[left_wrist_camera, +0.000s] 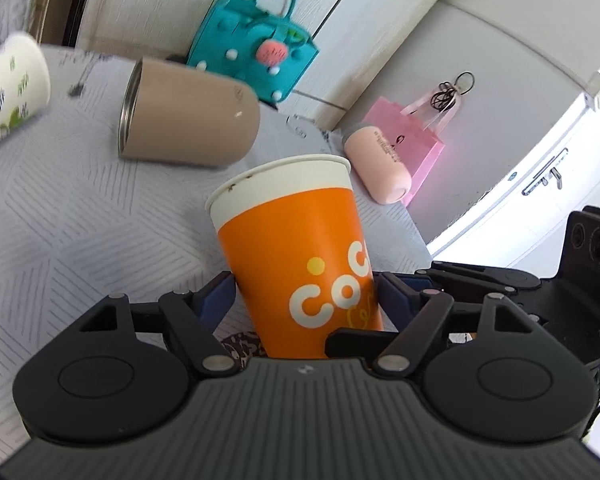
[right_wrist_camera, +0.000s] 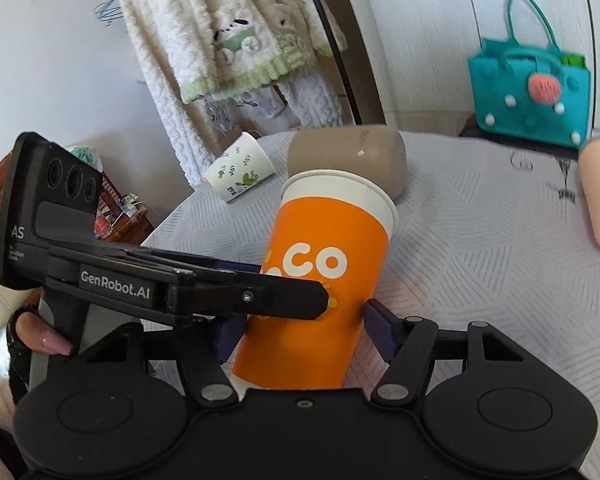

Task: Flip cup upright
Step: 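Lift and rotate the orange cup upright with the right gripper, then lower the upright orange cup onto the table and open the right gripper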

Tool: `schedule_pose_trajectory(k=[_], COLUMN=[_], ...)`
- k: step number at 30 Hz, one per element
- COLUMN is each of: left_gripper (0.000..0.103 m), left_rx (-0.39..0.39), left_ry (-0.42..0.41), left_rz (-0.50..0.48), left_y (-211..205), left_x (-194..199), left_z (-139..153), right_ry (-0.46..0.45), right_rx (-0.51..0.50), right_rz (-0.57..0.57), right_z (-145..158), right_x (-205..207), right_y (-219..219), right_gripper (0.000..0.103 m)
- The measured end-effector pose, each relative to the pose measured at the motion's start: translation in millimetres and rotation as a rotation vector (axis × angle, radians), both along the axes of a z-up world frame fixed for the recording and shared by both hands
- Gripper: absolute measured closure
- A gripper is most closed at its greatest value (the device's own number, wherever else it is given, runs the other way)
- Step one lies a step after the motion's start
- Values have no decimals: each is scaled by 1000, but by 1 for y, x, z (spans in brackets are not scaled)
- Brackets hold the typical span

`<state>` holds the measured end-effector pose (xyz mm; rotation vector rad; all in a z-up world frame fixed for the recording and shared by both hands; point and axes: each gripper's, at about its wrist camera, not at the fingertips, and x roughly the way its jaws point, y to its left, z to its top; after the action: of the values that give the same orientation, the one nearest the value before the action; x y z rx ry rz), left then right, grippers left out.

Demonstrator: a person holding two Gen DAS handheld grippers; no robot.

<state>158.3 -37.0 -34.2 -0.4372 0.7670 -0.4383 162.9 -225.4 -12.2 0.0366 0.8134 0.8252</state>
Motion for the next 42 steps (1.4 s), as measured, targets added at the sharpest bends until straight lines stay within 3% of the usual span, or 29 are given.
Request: schedule_pose_trajectory(k=[7, 11, 14, 20, 25, 34, 42], left_gripper=[28, 31, 31, 31, 31, 31, 31], left_rx=[15, 59, 96, 180, 206, 149, 152], left_ry=[-117, -195, -258, -345, -351, -371, -355], left_rz=[-4, -18, 1, 8, -1, -2, -22], left_y=[7, 8, 8, 4, 2, 3, -1], left_x=[-5, -10, -15, -18, -11, 3, 2], left_z=[12, 19, 23, 26, 29, 22, 20], right_ry=[-205, -372, -445, -482, -510, -472, -414], right_rx=[-50, -111, -104, -82, -80, -4, 40], right_rz=[-51, -103, -107, -130, -149, -229, -245], right_z=[8, 10, 10, -2, -10, -18, -18], right_x=[-24, -34, -33, -23, -19, 1, 10], right_y=[16, 31, 33, 40, 43, 39, 33], right_gripper=[34, 35, 35, 35, 35, 35, 35])
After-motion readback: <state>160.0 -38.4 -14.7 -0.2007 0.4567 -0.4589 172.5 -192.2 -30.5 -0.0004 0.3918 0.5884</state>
